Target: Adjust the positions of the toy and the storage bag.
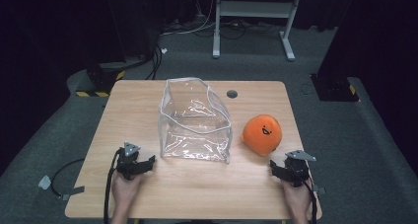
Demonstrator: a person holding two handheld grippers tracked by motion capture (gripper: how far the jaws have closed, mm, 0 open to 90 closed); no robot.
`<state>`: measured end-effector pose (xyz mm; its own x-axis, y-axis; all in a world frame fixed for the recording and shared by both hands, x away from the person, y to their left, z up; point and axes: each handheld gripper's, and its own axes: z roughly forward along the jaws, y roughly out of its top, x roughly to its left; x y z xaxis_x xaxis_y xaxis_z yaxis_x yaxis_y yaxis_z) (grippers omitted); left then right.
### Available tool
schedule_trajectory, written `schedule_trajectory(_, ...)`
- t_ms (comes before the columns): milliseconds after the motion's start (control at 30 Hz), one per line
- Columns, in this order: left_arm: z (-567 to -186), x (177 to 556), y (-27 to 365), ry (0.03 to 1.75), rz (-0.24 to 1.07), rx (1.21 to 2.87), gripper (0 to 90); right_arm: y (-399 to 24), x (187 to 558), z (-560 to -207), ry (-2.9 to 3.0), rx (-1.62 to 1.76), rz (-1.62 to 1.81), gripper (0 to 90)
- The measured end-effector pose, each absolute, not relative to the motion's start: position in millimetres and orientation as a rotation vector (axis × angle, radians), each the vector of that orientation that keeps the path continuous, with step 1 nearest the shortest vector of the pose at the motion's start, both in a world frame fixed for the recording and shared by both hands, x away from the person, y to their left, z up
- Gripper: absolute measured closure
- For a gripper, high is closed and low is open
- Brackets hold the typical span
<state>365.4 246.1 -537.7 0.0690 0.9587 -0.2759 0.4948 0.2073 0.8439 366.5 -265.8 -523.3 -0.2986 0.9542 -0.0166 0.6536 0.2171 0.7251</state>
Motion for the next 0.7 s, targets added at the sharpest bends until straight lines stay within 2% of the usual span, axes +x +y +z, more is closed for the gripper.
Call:
schedule_trajectory(300,-537.6,365.4,246.4,1.562,0.634,1.425,22.0,-265.7,366.6,-523.1,2.032,1.484,0.857,26.5)
schedule_trajectory(700,-537.5,365.6,246.3,1.564,0.635,1.419,22.2,-266.2,366.1,-523.4,2.050,1.483,0.855,20.3)
